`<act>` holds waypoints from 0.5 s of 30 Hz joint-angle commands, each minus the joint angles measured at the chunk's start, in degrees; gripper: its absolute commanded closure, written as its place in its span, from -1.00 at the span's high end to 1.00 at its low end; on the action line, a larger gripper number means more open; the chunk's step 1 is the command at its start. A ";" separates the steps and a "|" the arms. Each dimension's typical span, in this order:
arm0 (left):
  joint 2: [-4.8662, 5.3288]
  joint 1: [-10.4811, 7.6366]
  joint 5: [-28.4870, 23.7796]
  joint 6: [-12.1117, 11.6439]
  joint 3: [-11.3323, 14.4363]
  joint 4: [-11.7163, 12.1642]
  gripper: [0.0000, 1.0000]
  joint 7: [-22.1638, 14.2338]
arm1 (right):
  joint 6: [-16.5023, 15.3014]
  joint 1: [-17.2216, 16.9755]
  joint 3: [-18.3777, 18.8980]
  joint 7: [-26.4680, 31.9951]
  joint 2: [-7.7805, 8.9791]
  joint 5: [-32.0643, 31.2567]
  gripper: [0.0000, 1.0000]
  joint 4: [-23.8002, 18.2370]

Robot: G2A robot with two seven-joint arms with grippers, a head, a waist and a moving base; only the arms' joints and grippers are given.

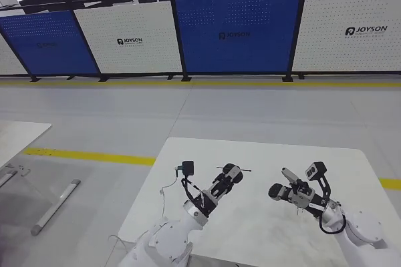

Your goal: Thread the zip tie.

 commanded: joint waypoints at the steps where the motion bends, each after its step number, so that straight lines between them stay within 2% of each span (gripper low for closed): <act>1: 0.10 0.43 0.67 -0.88 -1.11 -2.81 -1.00 0.73 | 0.00 0.00 0.00 0.00 0.00 0.00 1.00 0.00; 2: 0.17 0.74 1.44 -1.30 -1.71 -4.42 -1.00 1.05 | 0.00 0.00 0.00 0.00 0.00 0.00 1.00 0.00; 5: 0.25 1.56 3.06 -1.74 -2.49 -7.02 -1.00 1.92 | 0.00 0.00 0.00 0.00 0.00 0.00 1.00 0.00; 9: 0.33 2.23 5.40 -1.85 -2.84 -8.49 -1.00 1.73 | 0.00 0.00 0.00 0.00 0.00 0.00 1.00 0.00; 11: 0.40 2.39 7.47 -0.99 -2.61 -7.88 -1.00 0.91 | 0.00 0.00 0.00 0.00 0.00 0.00 1.00 0.00; 13: 0.45 2.29 9.45 1.28 -1.91 -6.32 -1.00 -1.02 | 0.00 0.00 0.00 0.00 0.00 0.00 1.00 0.00; 15: 0.44 2.15 11.50 4.65 -1.22 -3.38 -1.00 -2.08 | 0.00 0.00 0.00 0.00 0.00 0.00 1.00 0.00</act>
